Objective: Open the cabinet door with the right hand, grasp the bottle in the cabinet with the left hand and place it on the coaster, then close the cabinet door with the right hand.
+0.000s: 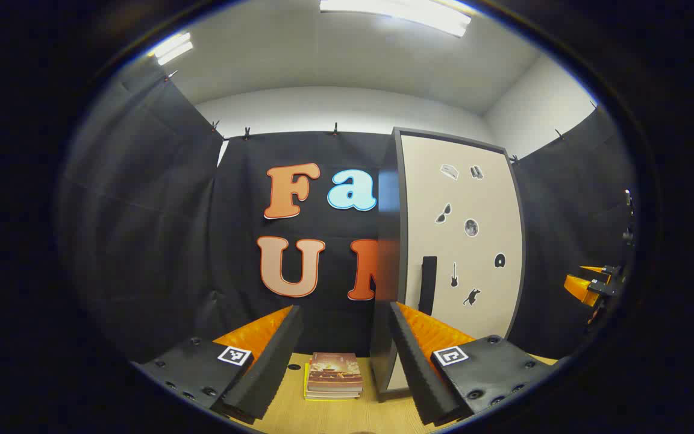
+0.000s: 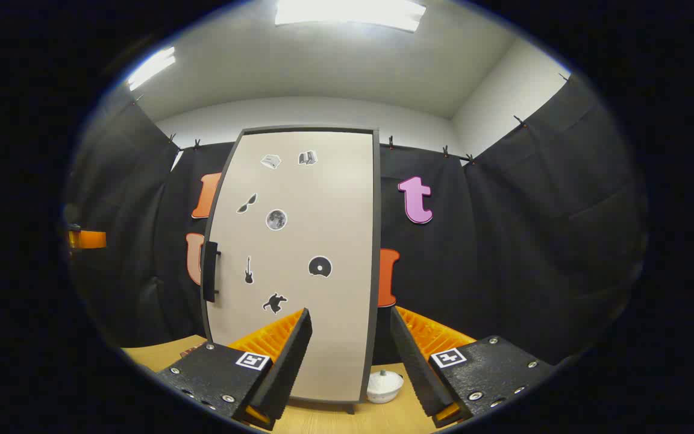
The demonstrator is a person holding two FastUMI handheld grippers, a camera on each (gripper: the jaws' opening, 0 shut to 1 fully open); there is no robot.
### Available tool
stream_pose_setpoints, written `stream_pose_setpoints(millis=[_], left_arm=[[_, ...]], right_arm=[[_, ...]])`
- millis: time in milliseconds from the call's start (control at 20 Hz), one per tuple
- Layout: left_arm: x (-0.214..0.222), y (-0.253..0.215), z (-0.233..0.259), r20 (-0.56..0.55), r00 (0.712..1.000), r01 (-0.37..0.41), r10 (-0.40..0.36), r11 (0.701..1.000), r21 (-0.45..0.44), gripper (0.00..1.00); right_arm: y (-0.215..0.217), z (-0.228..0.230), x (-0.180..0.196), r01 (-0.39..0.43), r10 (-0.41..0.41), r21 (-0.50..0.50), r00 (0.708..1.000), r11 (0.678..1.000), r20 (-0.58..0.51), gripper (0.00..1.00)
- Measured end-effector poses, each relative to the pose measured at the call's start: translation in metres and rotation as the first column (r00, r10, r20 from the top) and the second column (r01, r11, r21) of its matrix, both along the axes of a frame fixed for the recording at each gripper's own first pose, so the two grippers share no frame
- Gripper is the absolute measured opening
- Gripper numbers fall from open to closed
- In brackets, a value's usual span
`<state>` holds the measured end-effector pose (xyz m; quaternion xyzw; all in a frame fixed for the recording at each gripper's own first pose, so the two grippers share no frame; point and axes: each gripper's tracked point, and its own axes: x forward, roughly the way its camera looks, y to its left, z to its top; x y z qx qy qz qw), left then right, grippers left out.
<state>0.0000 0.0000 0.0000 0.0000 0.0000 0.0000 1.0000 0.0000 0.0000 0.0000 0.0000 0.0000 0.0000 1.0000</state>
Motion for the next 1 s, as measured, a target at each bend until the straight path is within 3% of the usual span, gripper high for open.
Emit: stream_pose_setpoints(millis=[100, 150, 200, 300, 500, 850, 1000], left_arm=[[0.004, -0.006, -0.003, 0.001, 1.000, 0.005, -0.005, 1.000, -0.004, 0.96], [0.005, -0.010, -0.002, -0.002, 1.000, 0.011, -0.011, 1.000, -0.007, 0.97], [0.005, -0.011, -0.003, -0.004, 1.000, 0.014, -0.014, 1.000, -0.009, 0.94], [0.003, -0.012, 0.001, 0.002, 1.000, 0.013, -0.013, 1.000, -0.011, 0.97], [0.004, -0.026, 0.002, 0.007, 0.999, 0.050, -0.050, 0.998, -0.027, 0.96], [0.007, -0.025, -0.003, 0.002, 0.999, 0.038, -0.038, 0.999, -0.015, 0.96], [0.007, -0.022, 0.000, 0.013, 1.000, 0.019, -0.019, 1.000, -0.011, 0.96]], right_arm=[[0.004, 0.007, 0.002, -0.008, 0.008, 0.004, 1.000, 1.000, 0.005, 0.87], [0.004, 0.009, 0.002, -0.008, 0.008, 0.007, 1.000, 1.000, 0.007, 0.82], [0.005, 0.012, 0.002, -0.015, 0.015, 0.010, 1.000, 1.000, 0.009, 0.82], [0.010, 0.019, 0.000, -0.045, 0.044, 0.016, 0.999, 0.999, 0.022, 0.83], [0.006, 0.033, -0.001, -0.028, 0.027, 0.017, 0.998, 0.999, 0.050, 0.84], [0.020, 0.042, -0.003, -0.051, 0.051, -0.003, 0.997, 0.999, 0.062, 0.86], [0.025, 0.041, -0.002, -0.069, 0.068, 0.011, 0.996, 0.998, 0.056, 0.91]])
